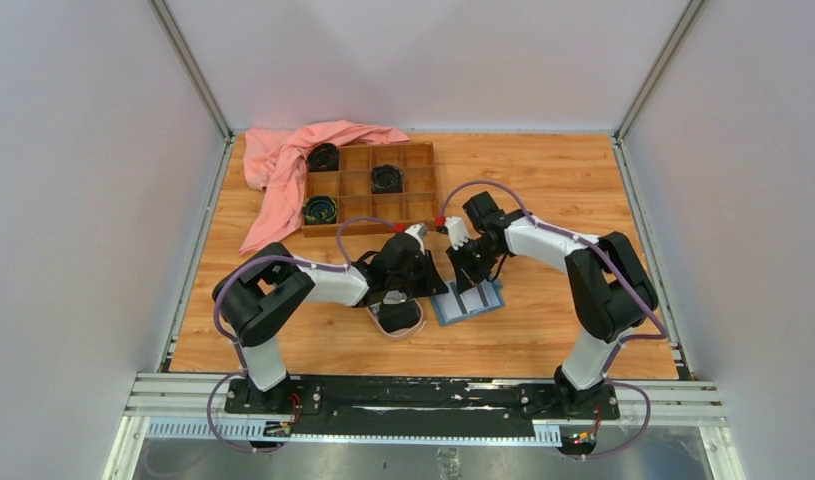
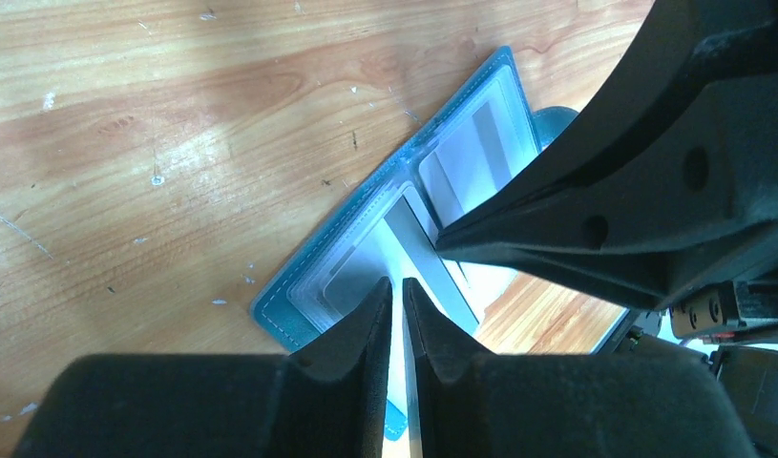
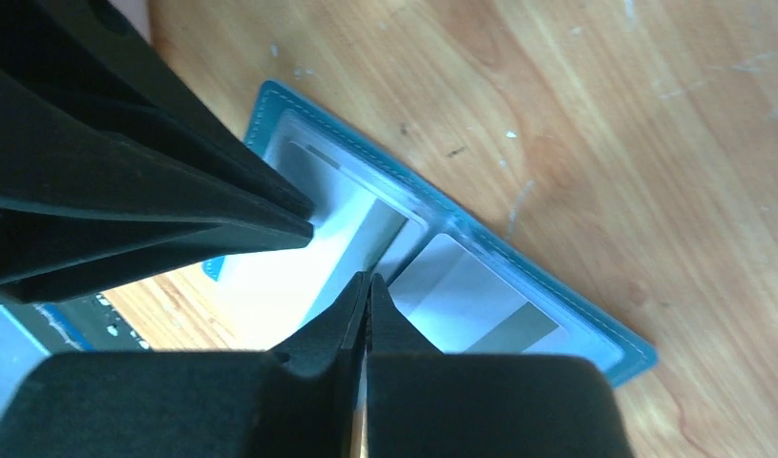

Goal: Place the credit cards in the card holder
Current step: Insert the credit card into the card holder.

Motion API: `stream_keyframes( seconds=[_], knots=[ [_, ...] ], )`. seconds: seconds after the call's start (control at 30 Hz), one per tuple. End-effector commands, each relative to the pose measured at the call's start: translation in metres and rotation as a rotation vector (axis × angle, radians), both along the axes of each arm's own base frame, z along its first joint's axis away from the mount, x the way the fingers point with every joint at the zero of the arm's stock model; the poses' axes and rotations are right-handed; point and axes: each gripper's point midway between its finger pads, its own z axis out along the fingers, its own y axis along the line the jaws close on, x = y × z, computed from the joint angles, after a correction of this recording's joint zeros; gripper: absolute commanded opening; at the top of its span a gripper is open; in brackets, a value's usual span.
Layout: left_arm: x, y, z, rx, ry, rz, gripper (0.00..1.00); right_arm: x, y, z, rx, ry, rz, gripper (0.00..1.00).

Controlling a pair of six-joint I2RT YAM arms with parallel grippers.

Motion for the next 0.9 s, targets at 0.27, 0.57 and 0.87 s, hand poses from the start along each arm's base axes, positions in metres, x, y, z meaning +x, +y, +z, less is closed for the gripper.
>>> stream_keyframes(
  seconds=[0.27, 0.57, 0.87],
  knots=[
    [-0.015, 0.021, -0.04, 0.135, 0.06, -0.006, 0.15, 0.015, -0.035, 0.002, -0.125, -0.09, -0.012, 0.0],
    [-0.012, 0.016, -0.029, 0.115, 0.033, -0.025, 0.16, -0.023, 0.006, 0.031, 0.174, 0.02, 0.149, 0.01],
    [-0.014, 0.015, -0.034, 0.12, 0.047, -0.037, 0.16, -0.016, -0.011, 0.0, -0.002, 0.025, 0.125, 0.01]
  ],
)
